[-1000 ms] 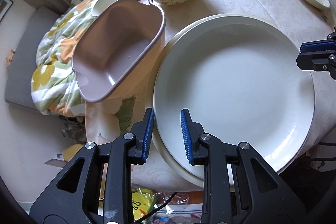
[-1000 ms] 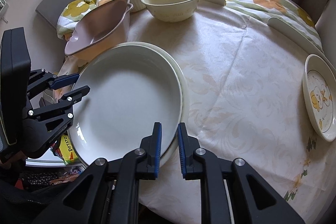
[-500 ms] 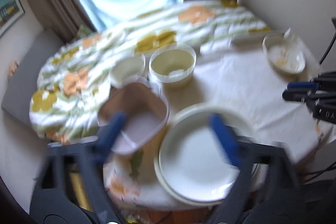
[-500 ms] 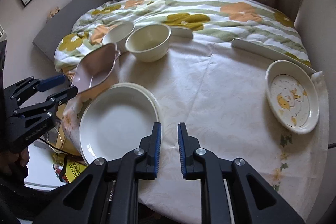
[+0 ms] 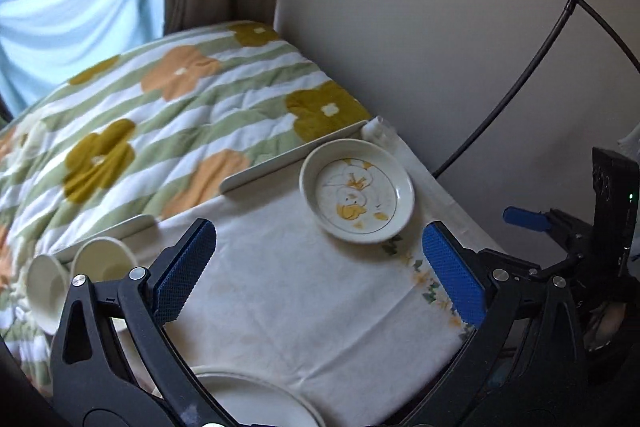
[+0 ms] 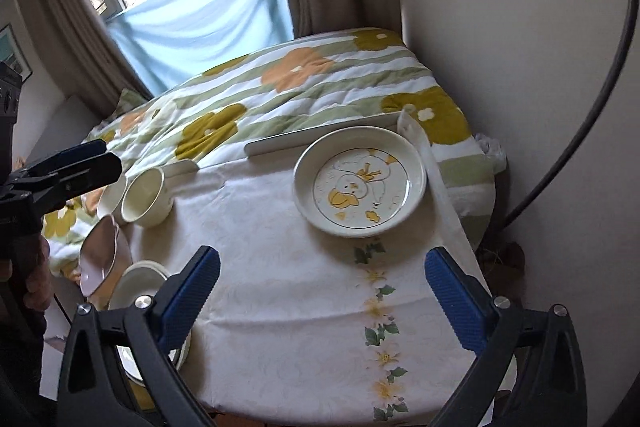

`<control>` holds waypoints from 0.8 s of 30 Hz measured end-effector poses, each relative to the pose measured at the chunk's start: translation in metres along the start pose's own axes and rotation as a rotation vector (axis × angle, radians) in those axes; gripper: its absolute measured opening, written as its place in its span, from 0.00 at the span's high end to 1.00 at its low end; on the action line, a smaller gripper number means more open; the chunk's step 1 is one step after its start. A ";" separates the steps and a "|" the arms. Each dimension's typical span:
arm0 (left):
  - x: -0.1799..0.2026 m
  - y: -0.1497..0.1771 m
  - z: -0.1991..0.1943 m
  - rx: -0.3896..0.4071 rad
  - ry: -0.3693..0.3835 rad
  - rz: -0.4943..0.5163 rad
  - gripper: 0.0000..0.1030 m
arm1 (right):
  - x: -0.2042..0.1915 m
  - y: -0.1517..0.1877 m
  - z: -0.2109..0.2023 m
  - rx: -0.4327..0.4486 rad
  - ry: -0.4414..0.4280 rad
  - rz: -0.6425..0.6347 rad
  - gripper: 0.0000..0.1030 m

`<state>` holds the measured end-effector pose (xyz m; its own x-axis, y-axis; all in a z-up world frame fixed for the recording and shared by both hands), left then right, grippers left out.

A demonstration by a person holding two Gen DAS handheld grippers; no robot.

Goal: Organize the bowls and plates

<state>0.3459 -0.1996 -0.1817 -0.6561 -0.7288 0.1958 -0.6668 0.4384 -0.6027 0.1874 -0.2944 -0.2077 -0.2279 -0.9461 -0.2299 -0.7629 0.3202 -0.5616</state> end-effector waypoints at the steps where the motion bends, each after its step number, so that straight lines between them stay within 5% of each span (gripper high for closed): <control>1: 0.001 -0.005 0.015 -0.015 0.006 0.005 0.01 | 0.010 -0.001 0.007 -0.005 -0.004 0.034 0.01; 4: 0.002 -0.013 0.068 -0.096 -0.001 0.026 0.01 | 0.036 -0.002 0.034 -0.010 -0.016 0.131 0.01; 6: 0.002 -0.013 0.103 -0.153 0.005 0.027 0.03 | 0.049 0.000 0.056 -0.030 -0.042 0.194 0.13; 9: -0.005 -0.010 0.148 -0.242 0.019 0.014 0.20 | 0.062 0.006 0.085 -0.070 -0.050 0.253 0.33; 13: -0.014 -0.004 0.197 -0.334 0.019 0.023 0.45 | 0.079 0.006 0.116 -0.091 -0.075 0.344 0.44; 18: -0.019 -0.005 0.229 -0.385 0.033 0.030 0.54 | 0.090 0.003 0.137 -0.098 -0.071 0.402 0.58; 24: -0.023 -0.010 0.251 -0.407 0.039 0.042 0.79 | 0.099 0.002 0.150 -0.087 -0.054 0.453 0.69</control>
<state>0.4564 -0.3189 -0.3740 -0.6936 -0.6885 0.2117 -0.7192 0.6455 -0.2571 0.2540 -0.3801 -0.3514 -0.5204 -0.7070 -0.4790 -0.6419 0.6938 -0.3266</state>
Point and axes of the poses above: each gripper's, at about its wrist camera, not at the fingertips, and z roughly the way its jaws point, x to its right, y to its underside, the point moved 6 cm from there along z, roughly the way its jaws point, and after that the axes turned 2 degrees about -z, right-handed, at the moved point
